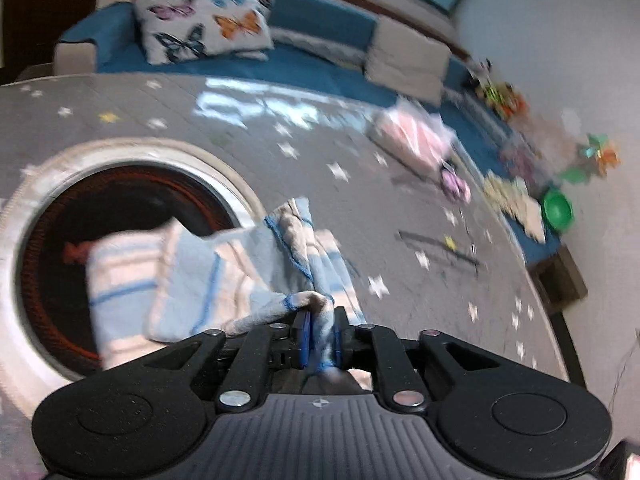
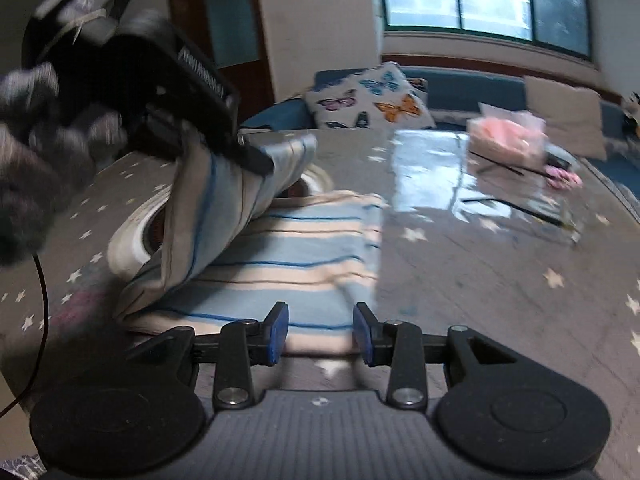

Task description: Fold clothes

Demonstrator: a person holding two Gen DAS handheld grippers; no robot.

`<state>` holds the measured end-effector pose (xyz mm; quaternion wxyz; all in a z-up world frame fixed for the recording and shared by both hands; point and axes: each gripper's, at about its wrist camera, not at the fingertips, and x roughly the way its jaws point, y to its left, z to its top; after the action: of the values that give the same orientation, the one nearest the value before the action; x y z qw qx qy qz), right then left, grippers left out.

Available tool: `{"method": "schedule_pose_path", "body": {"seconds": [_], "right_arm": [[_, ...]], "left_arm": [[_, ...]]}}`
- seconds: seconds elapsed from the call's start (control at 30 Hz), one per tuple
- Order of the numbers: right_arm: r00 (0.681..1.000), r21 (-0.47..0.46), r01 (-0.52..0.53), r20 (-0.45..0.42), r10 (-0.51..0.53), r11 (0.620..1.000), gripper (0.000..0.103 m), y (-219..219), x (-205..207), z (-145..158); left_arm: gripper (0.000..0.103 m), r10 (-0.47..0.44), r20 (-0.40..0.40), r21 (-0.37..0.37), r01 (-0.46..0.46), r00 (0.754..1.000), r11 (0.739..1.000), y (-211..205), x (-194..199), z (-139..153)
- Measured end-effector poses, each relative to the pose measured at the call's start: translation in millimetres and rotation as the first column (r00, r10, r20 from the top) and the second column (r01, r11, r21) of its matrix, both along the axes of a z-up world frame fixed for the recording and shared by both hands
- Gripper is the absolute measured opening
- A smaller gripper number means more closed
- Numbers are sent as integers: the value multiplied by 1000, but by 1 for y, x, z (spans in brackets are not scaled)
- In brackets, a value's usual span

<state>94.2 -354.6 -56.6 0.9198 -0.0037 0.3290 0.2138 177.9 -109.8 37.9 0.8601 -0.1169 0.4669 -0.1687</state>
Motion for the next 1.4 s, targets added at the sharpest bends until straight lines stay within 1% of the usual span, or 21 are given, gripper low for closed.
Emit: {"method": "schedule_pose_path", "body": {"seconds": [0.07, 0.1, 0.13, 0.17, 0.2, 0.3, 0.33, 0.37, 0.43, 0.5, 0.53, 0.63, 0.7, 0.8, 0.9, 0.97, 1.03, 1.17, 1.23, 1.3, 1.4], "right_arm": [[1000, 19, 19, -11, -19, 1000, 36, -11, 1, -2], [999, 30, 30, -15, -30, 999, 36, -16, 3, -2], [999, 46, 42, -18, -42, 998, 36, -23, 4, -2], [999, 59, 50, -20, -49, 997, 36, -27, 6, -1], [998, 73, 57, -23, -55, 996, 36, -31, 10, 1], [998, 112, 62, -29, -59, 992, 36, -38, 17, 5], [998, 130, 57, -30, -54, 990, 36, -38, 21, 7], [999, 145, 49, -29, -45, 988, 36, -36, 24, 9], [999, 159, 25, -26, -21, 987, 36, -32, 32, 11], [1000, 158, -12, -26, 16, 987, 36, -21, 45, 12], [999, 154, -30, -30, 35, 988, 36, -15, 51, 12], [996, 116, -79, -30, 83, 990, 37, 4, 67, 9], [993, 68, -104, -41, 107, 992, 42, 19, 77, 4], [989, 20, -130, -69, 131, 991, 42, 36, 92, -7], [988, 17, -124, -90, 125, 992, 42, 44, 106, -14], [988, 28, -122, -96, 124, 992, 46, 47, 113, -15], [990, 25, -106, -88, 108, 994, 46, 49, 121, -15], [993, 97, -45, -102, 55, 994, 46, 39, 133, -11], [991, 154, -11, -129, 32, 988, 45, 31, 138, -13], [984, 222, 45, -178, -4, 974, 44, 21, 146, -18], [984, 240, 47, -180, -3, 970, 42, 17, 150, -20]], "left_arm": [[24, -38, -2, -15, 38, 999, 999, -6, -3, -5], [26, -48, 2, -21, 48, 999, 999, -7, -4, -6], [29, -54, 5, -24, 54, 999, 998, -8, -5, -6], [36, -54, 7, -30, 54, 999, 998, -7, -5, -4], [39, -54, 15, -35, 54, 998, 998, -4, -7, -2], [43, -45, 59, -8, 46, 997, 999, 5, -10, 6], [46, -37, 66, -3, 37, 997, 999, 11, -12, 8], [49, -29, 71, -5, 29, 997, 1000, 17, -14, 10], [49, -8, 82, -1, 8, 997, 1000, 28, -17, 12], [51, 11, 94, 5, -11, 996, 1000, 42, -23, 14], [55, 21, 96, 12, -23, 995, 1000, 49, -26, 14], [55, 39, 97, 34, -43, 995, 999, 68, -35, 11], [56, 49, 95, 56, -54, 994, 997, 77, -41, 7], [57, 47, 90, 76, -54, 995, 996, 89, -52, 0], [57, 37, 81, 77, -44, 996, 996, 93, -56, -8], [58, 31, 67, 78, -36, 997, 996, 93, -57, -14], [58, 30, 52, 82, -35, 998, 996, 93, -56, -20], [58, 41, 28, 72, -43, 999, 996, 97, -53, -30], [58, 42, 20, 69, -43, 999, 997, 98, -50, -32], [59, 40, 19, 69, -42, 999, 997, 98, -49, -33], [61, 38, 17, 67, -39, 999, 997, 97, -48, -34]]}}
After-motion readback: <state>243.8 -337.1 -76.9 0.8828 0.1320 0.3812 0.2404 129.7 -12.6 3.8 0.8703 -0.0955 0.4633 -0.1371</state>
